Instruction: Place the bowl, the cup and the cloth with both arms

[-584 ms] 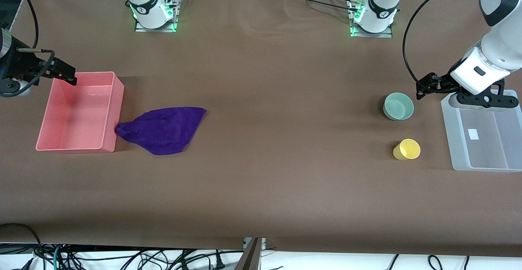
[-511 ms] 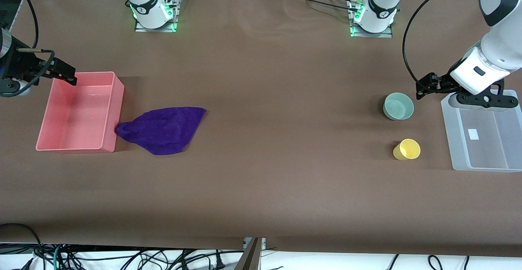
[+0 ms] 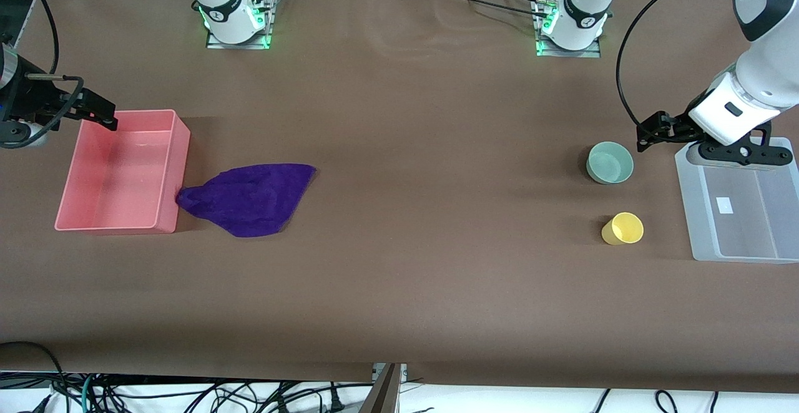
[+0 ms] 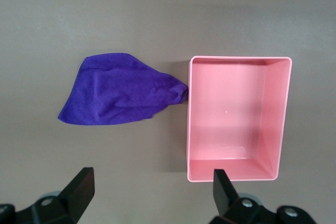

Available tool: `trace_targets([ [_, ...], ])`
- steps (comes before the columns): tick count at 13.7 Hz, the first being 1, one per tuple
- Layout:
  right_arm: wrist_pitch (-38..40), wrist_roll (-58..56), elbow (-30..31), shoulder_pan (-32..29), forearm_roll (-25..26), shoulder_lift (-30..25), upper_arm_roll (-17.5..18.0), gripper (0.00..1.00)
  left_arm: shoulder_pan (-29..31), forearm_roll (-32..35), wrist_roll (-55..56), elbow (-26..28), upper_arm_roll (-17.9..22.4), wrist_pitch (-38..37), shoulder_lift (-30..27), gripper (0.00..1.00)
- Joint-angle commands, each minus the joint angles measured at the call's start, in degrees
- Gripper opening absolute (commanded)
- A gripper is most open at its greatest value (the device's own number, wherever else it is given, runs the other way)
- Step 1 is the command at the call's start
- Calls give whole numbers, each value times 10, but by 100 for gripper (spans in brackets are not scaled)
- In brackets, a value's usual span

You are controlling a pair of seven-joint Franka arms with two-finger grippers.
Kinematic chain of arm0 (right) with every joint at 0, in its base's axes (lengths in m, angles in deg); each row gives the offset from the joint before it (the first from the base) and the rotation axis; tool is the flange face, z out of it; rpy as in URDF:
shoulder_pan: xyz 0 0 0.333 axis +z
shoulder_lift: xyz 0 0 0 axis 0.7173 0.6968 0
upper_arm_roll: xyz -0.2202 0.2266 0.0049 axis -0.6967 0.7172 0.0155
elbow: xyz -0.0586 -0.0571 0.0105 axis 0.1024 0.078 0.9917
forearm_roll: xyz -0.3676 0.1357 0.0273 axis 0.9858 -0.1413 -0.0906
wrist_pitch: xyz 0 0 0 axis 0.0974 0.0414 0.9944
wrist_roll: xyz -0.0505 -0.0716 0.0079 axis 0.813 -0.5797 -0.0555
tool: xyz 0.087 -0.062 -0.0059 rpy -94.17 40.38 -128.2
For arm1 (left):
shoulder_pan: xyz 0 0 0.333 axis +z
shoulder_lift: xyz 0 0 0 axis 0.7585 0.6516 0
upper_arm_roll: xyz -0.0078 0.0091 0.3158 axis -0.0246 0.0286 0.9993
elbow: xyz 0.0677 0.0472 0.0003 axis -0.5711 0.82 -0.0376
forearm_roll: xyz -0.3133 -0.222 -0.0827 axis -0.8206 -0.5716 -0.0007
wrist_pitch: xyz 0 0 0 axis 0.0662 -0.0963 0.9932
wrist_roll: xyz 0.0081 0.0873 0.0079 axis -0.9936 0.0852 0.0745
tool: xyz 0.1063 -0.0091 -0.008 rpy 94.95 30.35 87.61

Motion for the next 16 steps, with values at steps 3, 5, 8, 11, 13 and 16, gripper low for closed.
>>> trace_targets([
  [3,1,-5,-2,10,2,3,1,100,-1,-7,-1,6,1,-71,2,100],
  [5,1,0,3,15,6,9,2,100,2,-6,-2,8,1,-114,15,100],
  [8,9,-5,8,18,1,45,2,100,31,29,-72,37,3,-132,25,100],
  [11,-46,3,79,16,-21,54,28,100,66,37,-167,123,3,-17,23,100],
  [13,-141,17,155,18,-36,55,43,100,83,37,-205,202,2,96,21,100],
  [16,-264,48,242,19,-34,76,76,100,107,37,-259,334,3,306,26,100],
])
